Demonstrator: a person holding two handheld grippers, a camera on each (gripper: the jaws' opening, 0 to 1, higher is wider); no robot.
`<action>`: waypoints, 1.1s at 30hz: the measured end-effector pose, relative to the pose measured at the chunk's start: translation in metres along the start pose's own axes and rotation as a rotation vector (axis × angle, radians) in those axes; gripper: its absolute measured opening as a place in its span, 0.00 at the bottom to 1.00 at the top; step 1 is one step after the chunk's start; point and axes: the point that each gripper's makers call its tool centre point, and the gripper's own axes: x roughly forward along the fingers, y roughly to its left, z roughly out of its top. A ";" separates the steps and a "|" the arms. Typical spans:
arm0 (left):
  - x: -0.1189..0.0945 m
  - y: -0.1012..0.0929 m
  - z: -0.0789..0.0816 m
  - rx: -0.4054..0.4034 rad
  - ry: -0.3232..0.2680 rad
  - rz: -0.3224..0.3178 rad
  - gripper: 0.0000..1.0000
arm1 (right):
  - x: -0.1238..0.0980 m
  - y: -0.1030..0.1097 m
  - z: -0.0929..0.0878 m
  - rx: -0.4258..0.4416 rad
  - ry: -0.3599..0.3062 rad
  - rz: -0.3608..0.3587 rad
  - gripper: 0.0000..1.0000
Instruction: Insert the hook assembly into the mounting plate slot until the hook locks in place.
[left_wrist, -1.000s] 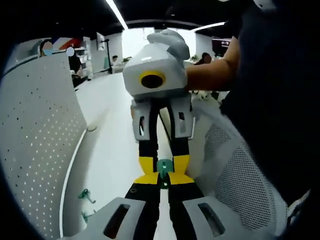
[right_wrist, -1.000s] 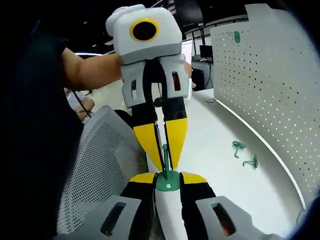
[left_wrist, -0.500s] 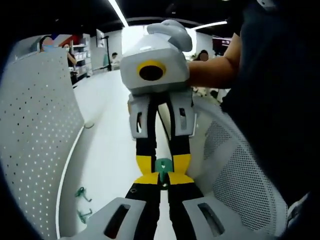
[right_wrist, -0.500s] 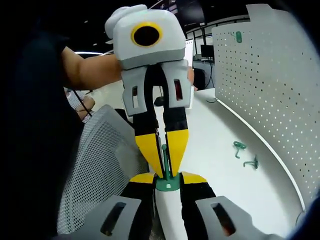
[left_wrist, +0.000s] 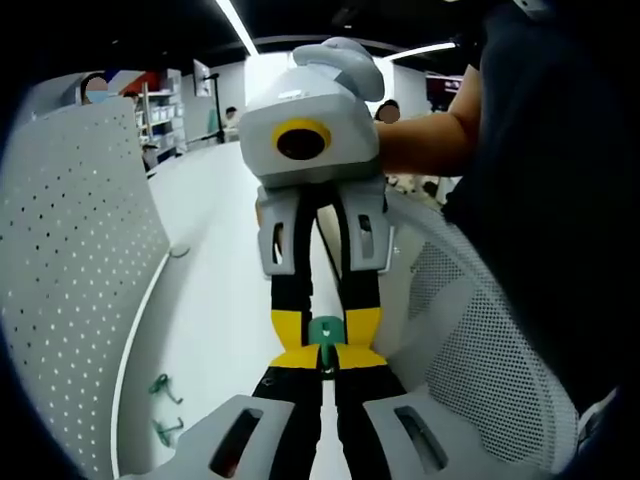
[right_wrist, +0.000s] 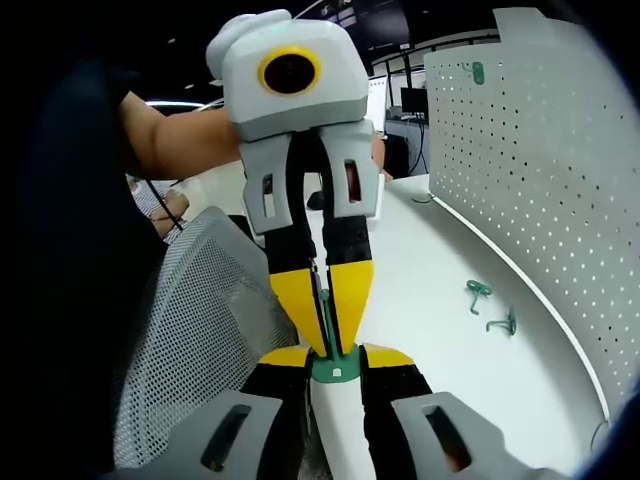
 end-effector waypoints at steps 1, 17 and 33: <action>0.000 0.001 0.000 -0.002 -0.002 0.006 0.03 | 0.000 -0.001 0.000 0.001 -0.001 -0.004 0.17; -0.015 0.017 -0.010 -0.066 -0.062 0.093 0.03 | -0.005 -0.011 0.006 -0.001 -0.037 -0.038 0.27; -0.051 0.046 -0.028 -0.160 -0.131 0.295 0.03 | -0.014 -0.023 0.007 0.005 -0.063 -0.094 0.30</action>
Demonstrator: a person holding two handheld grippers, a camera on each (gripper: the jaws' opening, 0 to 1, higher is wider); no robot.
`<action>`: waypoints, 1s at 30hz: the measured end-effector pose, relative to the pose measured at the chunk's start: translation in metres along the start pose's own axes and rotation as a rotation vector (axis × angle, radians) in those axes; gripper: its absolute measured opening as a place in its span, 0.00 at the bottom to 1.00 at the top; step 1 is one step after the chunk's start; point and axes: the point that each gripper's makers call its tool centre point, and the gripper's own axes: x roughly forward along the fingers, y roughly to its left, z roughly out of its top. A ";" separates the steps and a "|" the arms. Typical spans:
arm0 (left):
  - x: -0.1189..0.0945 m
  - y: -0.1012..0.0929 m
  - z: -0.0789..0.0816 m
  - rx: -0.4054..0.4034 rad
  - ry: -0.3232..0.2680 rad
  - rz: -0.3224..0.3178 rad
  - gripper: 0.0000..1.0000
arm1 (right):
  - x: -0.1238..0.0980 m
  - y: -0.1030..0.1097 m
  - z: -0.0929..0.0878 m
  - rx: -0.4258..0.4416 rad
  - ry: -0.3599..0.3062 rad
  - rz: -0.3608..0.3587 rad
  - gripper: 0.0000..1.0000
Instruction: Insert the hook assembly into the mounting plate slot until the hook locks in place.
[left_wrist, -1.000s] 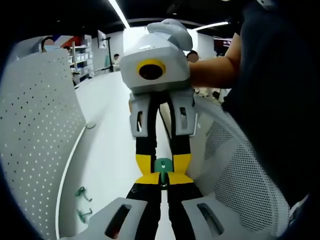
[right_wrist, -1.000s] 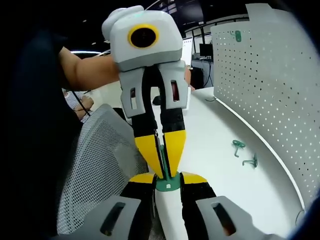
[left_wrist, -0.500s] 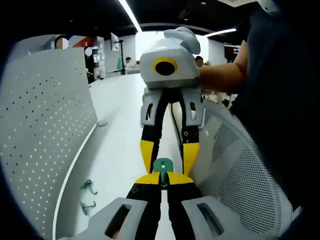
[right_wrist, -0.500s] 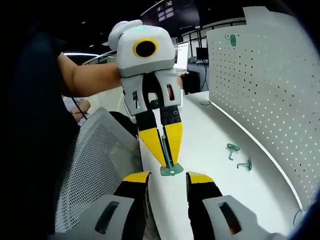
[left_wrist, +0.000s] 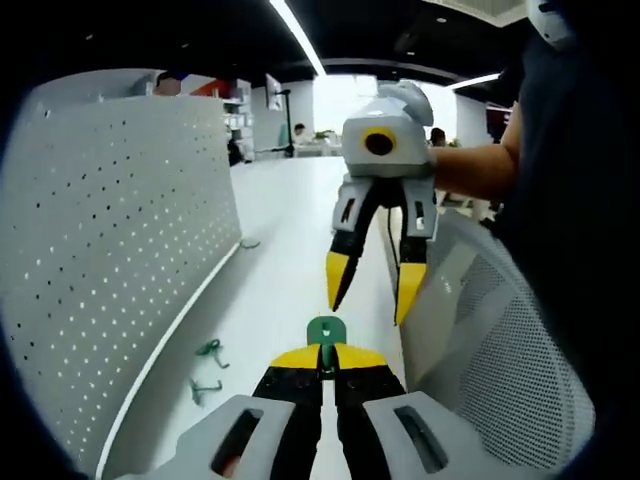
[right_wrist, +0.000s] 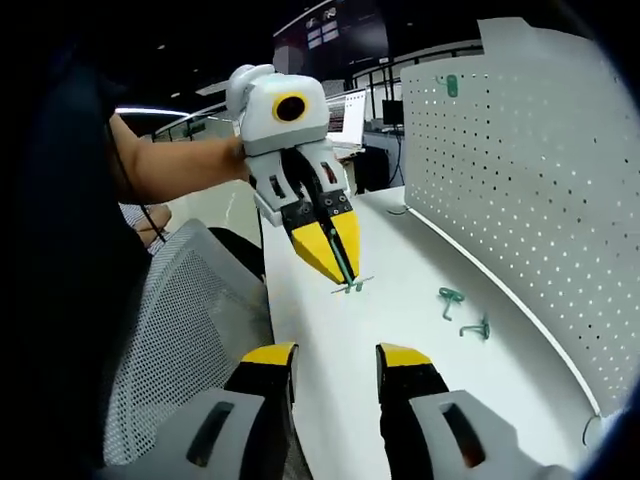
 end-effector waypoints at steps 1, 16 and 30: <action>-0.002 0.004 0.000 -0.006 -0.008 0.020 0.03 | 0.000 0.000 0.000 -0.001 0.000 -0.002 0.30; -0.057 0.077 0.018 -0.060 -0.132 0.363 0.03 | -0.010 -0.013 0.002 0.015 -0.032 -0.062 0.32; -0.123 0.139 0.054 -0.097 -0.288 0.712 0.03 | -0.012 -0.019 -0.003 0.030 -0.028 -0.079 0.33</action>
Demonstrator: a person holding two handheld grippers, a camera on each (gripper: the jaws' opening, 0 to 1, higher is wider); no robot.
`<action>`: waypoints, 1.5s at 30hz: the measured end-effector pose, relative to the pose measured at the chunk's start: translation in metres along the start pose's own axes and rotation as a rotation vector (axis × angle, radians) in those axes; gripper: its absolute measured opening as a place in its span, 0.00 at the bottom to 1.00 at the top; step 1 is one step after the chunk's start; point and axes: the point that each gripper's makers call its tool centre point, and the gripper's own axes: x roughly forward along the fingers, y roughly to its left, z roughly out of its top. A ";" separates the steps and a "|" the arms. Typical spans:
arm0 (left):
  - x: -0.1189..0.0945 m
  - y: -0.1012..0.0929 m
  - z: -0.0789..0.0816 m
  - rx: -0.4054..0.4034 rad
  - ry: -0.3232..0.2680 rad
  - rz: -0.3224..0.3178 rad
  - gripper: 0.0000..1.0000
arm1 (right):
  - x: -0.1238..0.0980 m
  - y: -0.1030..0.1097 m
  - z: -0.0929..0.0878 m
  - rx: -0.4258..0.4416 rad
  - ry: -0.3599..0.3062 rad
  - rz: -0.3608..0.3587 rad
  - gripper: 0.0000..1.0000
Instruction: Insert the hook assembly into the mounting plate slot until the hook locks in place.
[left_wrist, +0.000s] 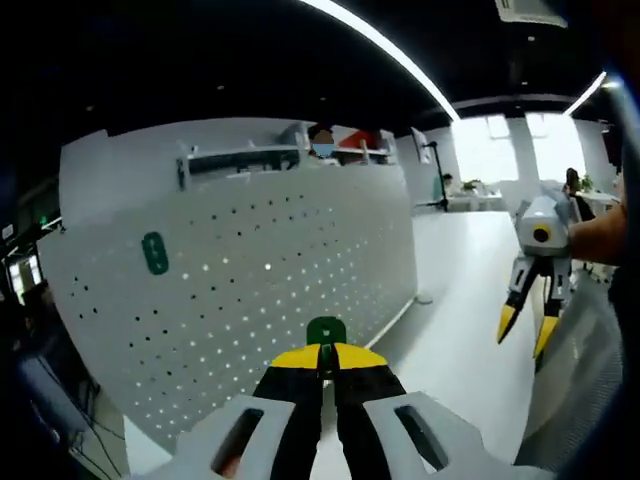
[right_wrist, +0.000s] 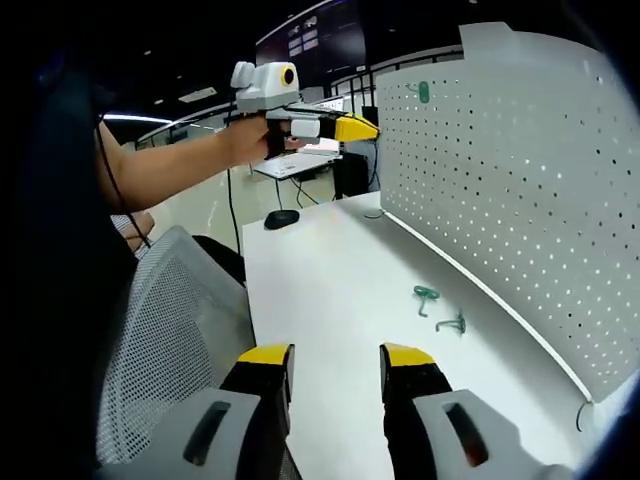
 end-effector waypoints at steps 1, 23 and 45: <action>0.000 0.002 0.003 -0.010 -0.009 0.012 0.03 | 0.000 0.000 0.000 -0.001 0.000 -0.001 0.33; 0.028 0.070 0.066 -0.101 -0.209 0.349 0.03 | -0.004 -0.005 -0.003 0.015 -0.017 -0.026 0.33; 0.071 0.100 0.070 -0.133 -0.246 0.490 0.03 | -0.005 -0.011 -0.010 0.042 -0.012 -0.034 0.33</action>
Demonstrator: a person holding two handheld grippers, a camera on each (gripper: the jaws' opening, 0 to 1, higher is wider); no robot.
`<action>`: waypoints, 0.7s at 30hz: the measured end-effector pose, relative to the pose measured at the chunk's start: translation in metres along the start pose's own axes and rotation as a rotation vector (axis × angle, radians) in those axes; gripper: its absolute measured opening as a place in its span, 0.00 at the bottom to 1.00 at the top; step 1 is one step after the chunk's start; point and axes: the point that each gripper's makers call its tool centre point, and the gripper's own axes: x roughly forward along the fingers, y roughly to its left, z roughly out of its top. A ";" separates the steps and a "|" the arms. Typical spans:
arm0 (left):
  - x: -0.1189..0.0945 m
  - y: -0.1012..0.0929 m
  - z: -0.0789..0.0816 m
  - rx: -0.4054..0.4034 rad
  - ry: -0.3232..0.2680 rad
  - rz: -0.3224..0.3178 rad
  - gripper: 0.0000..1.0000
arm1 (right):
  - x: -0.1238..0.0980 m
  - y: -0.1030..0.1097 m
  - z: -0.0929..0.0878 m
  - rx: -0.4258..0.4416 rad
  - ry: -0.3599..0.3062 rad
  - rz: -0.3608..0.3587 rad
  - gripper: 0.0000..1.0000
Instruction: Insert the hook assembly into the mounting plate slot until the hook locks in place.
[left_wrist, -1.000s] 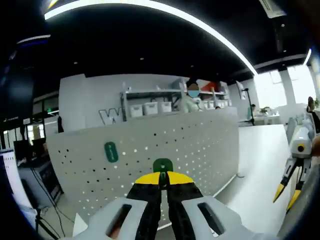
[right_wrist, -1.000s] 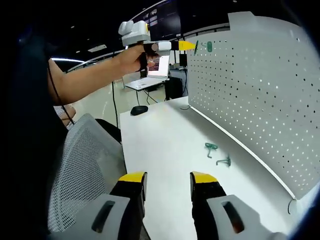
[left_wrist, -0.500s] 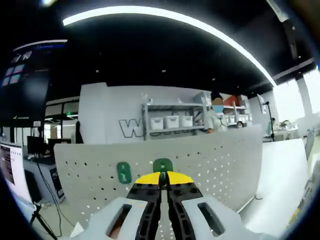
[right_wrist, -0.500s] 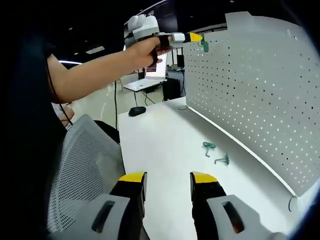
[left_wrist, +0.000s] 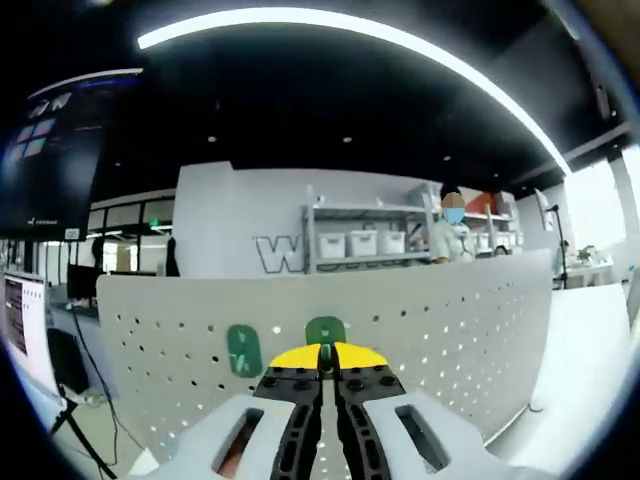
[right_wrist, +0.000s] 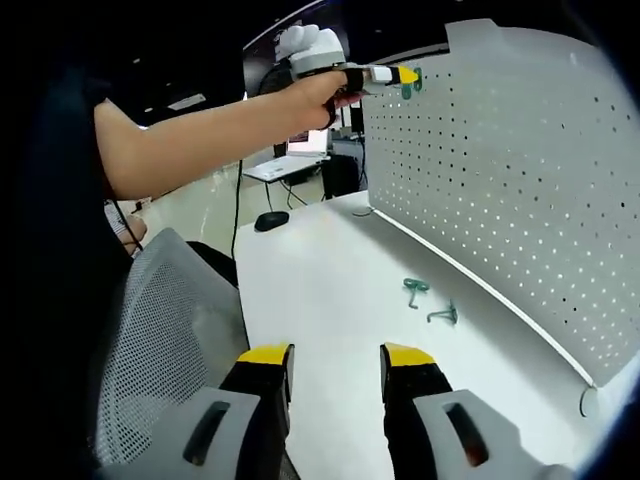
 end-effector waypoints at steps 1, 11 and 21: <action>0.002 0.000 0.000 0.001 0.001 0.002 0.03 | 0.000 -0.001 0.000 0.002 0.001 -0.001 0.33; 0.010 0.005 -0.002 0.035 -0.003 0.033 0.02 | -0.001 -0.003 -0.002 0.012 0.005 -0.006 0.33; 0.014 0.006 -0.005 0.064 0.001 0.039 0.02 | -0.001 -0.005 -0.003 0.020 0.008 -0.008 0.33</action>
